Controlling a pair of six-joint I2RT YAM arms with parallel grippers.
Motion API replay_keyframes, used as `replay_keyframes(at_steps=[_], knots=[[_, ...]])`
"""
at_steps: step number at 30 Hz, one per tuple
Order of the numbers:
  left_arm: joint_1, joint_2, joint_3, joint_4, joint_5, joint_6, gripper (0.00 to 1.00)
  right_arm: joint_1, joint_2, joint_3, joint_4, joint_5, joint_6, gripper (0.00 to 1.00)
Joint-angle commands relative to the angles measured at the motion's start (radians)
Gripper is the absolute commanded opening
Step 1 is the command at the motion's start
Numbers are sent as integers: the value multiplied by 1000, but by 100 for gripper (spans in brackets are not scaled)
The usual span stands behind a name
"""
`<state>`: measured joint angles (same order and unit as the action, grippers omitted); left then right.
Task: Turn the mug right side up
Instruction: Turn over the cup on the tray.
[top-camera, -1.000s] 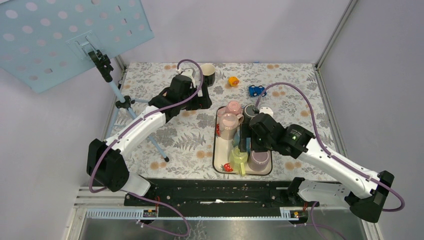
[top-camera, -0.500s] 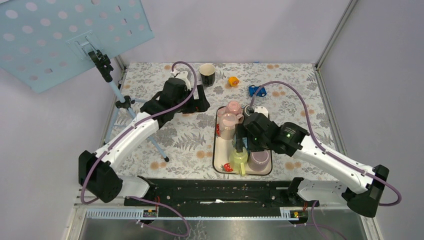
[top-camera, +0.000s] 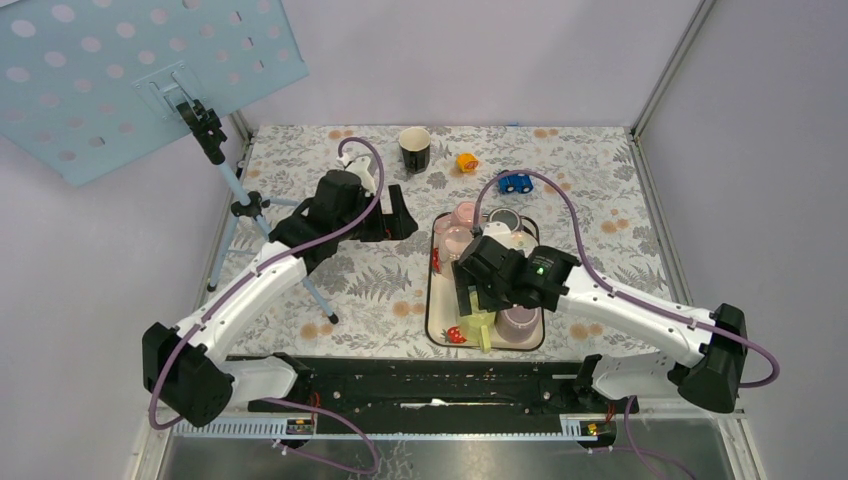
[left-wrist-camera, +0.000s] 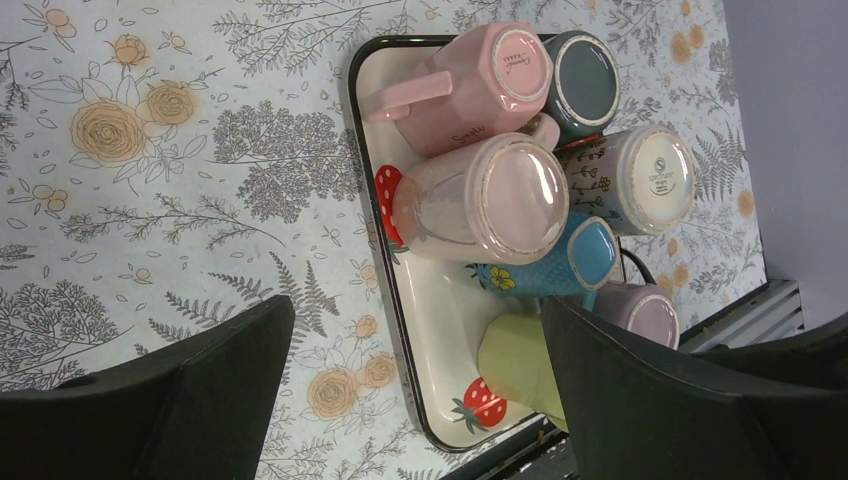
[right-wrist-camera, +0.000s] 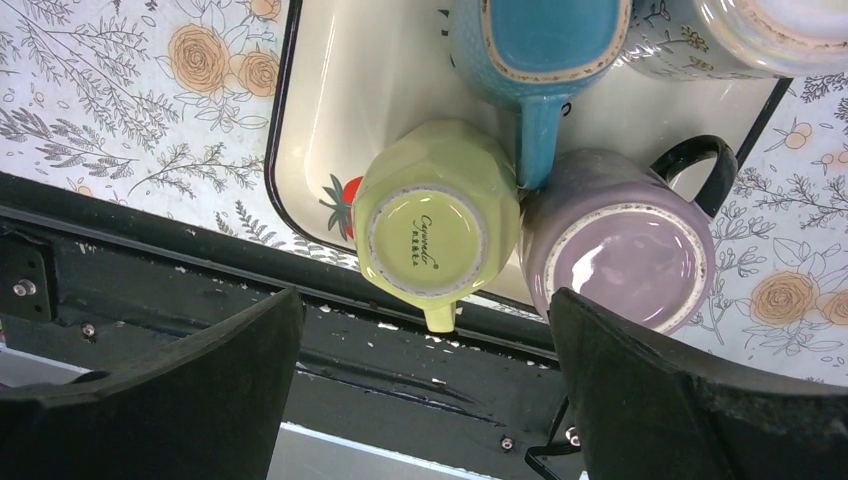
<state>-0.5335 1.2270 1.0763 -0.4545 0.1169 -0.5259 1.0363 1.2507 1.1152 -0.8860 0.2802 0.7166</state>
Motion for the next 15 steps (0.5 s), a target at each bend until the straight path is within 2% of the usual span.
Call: replay_keyframes(at_steps=[1,15], knots=[[0,-49,-9,44,32,-5,99,11,20,10,21,42,-3,100],[1,-51,-15,44,26,4,99,10,114,-20,62,27,-43,100]])
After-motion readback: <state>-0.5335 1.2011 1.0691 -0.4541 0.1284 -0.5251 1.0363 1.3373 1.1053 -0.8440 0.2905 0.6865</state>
